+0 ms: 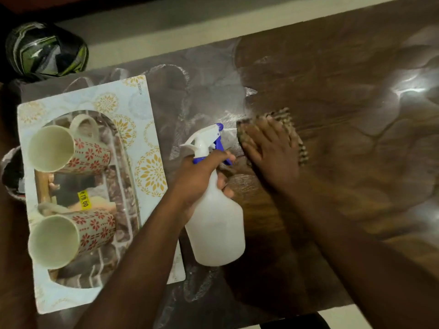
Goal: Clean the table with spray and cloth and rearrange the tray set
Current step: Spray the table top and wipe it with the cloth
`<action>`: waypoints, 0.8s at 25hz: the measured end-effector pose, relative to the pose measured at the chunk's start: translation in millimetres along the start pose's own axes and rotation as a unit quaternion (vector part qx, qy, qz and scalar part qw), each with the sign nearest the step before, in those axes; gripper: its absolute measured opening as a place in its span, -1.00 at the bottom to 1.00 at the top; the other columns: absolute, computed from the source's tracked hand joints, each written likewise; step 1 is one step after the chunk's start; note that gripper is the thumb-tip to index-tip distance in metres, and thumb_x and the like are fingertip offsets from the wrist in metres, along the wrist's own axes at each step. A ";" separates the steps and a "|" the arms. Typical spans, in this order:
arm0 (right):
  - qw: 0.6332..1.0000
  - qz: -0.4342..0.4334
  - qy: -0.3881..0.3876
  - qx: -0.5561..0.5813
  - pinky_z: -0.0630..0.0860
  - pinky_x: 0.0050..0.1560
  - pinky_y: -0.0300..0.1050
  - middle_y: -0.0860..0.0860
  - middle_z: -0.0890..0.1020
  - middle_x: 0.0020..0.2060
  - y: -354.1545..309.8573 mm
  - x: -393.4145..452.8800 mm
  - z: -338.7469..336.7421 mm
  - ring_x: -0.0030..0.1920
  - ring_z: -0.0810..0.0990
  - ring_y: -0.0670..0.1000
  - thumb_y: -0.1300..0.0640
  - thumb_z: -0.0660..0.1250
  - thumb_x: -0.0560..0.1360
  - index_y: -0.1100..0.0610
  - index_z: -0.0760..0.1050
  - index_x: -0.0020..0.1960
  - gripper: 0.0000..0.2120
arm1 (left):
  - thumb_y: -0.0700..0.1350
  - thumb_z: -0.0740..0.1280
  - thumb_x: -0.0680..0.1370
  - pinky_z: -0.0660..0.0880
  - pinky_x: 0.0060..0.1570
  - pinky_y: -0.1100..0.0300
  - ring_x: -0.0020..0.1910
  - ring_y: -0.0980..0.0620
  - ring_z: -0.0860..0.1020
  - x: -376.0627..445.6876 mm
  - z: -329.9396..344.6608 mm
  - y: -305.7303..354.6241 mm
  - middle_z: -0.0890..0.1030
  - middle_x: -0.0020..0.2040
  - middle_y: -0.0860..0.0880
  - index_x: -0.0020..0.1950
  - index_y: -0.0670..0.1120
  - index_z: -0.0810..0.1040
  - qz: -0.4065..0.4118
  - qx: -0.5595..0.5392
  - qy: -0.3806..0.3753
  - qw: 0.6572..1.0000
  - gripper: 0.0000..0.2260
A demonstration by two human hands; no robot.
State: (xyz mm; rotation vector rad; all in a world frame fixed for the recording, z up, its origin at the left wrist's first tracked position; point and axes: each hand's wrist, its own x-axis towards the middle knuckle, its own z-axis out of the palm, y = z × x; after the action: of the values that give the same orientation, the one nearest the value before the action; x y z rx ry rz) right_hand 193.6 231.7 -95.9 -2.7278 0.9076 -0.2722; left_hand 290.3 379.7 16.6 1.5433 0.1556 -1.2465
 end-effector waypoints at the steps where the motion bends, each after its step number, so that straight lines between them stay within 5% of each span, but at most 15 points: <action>1: 0.996 0.086 0.016 0.001 0.11 0.35 0.13 -0.04 0.43 0.37 -22.7 17.1 8.3 0.42 0.29 0.04 -0.14 0.15 0.53 -0.11 0.41 0.35 -0.60 | -0.09 0.34 0.56 0.50 -0.42 0.17 -0.54 -0.10 0.45 4.1 -6.7 1.4 0.37 -0.54 -0.12 0.09 -0.29 0.63 0.001 -0.002 0.002 1.000 -0.73; 3: 0.994 0.104 0.015 0.018 0.02 0.35 0.08 0.00 0.41 0.39 -71.0 22.1 21.6 0.43 0.27 0.08 -0.11 0.18 0.52 -0.07 0.38 0.38 -0.56 | -0.08 0.35 0.56 0.50 -0.41 0.16 -0.53 -0.11 0.47 9.8 -17.3 0.1 0.38 -0.54 -0.12 0.07 -0.26 0.65 -0.008 -0.002 0.002 1.000 -0.73; 7: 0.986 -0.155 -0.053 -0.008 0.14 0.37 0.14 -0.03 0.43 0.38 -32.7 -4.6 9.9 0.42 0.31 0.05 -0.10 0.21 0.54 -0.05 0.40 0.37 -0.59 | -0.06 0.35 0.55 0.51 -0.36 0.13 -0.51 -0.12 0.49 13.3 -31.8 7.9 0.40 -0.53 -0.12 0.06 -0.21 0.67 -0.020 -0.012 -0.001 1.000 -0.76; 11: 0.996 0.089 -0.002 -0.009 0.14 0.36 0.21 -0.04 0.39 0.40 -33.2 65.4 13.6 0.44 0.26 0.04 -0.15 0.14 0.55 -0.08 0.38 0.38 -0.57 | -0.08 0.38 0.53 0.52 -0.39 0.12 -0.51 -0.12 0.50 22.5 -37.8 22.8 0.40 -0.54 -0.11 0.07 -0.20 0.66 -0.015 -0.017 -0.011 1.000 -0.78; 12: 0.995 0.096 0.004 -0.006 0.13 0.36 0.22 -0.02 0.39 0.40 -55.6 76.2 20.1 0.44 0.25 0.06 -0.14 0.14 0.54 -0.06 0.38 0.38 -0.56 | -0.08 0.38 0.53 0.51 -0.38 0.12 -0.51 -0.11 0.49 25.7 -36.6 27.2 0.40 -0.54 -0.10 0.05 -0.20 0.66 -0.014 -0.021 -0.011 1.000 -0.78; 14: 0.999 -0.025 -0.017 0.016 0.16 0.36 0.24 0.04 0.40 0.40 -80.7 71.5 29.9 0.44 0.28 0.10 -0.12 0.09 0.54 0.02 0.38 0.39 -0.53 | -0.08 0.38 0.53 0.52 -0.34 0.11 -0.51 -0.11 0.48 32.6 -32.5 33.8 0.41 -0.54 -0.10 0.03 -0.21 0.67 -0.003 -0.021 -0.003 1.000 -0.78; 17: 0.985 -0.170 -0.007 -0.015 0.29 0.32 0.23 0.04 0.48 0.34 -39.0 44.2 20.7 0.39 0.37 0.09 -0.11 0.10 0.56 0.03 0.44 0.34 -0.57 | -0.09 0.37 0.53 0.53 -0.37 0.14 -0.50 -0.11 0.49 35.7 -28.4 49.2 0.43 -0.54 -0.10 0.11 -0.26 0.63 0.002 -0.015 -0.011 1.000 -0.72; 20: 0.998 0.024 0.034 -0.041 0.23 0.30 0.23 0.03 0.46 0.35 -35.5 99.4 22.7 0.39 0.35 0.09 -0.11 0.13 0.55 -0.01 0.42 0.35 -0.58 | -0.12 0.38 0.50 0.50 -0.39 0.16 -0.51 -0.10 0.46 46.3 -28.9 59.9 0.40 -0.53 -0.10 0.16 -0.33 0.56 0.013 -0.024 -0.001 1.000 -0.66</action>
State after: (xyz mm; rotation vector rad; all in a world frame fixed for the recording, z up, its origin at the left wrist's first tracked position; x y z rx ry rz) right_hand 297.6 202.9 -97.4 -2.7819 1.0236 -0.3284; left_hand 367.7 355.7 15.8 1.4981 0.1622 -1.2166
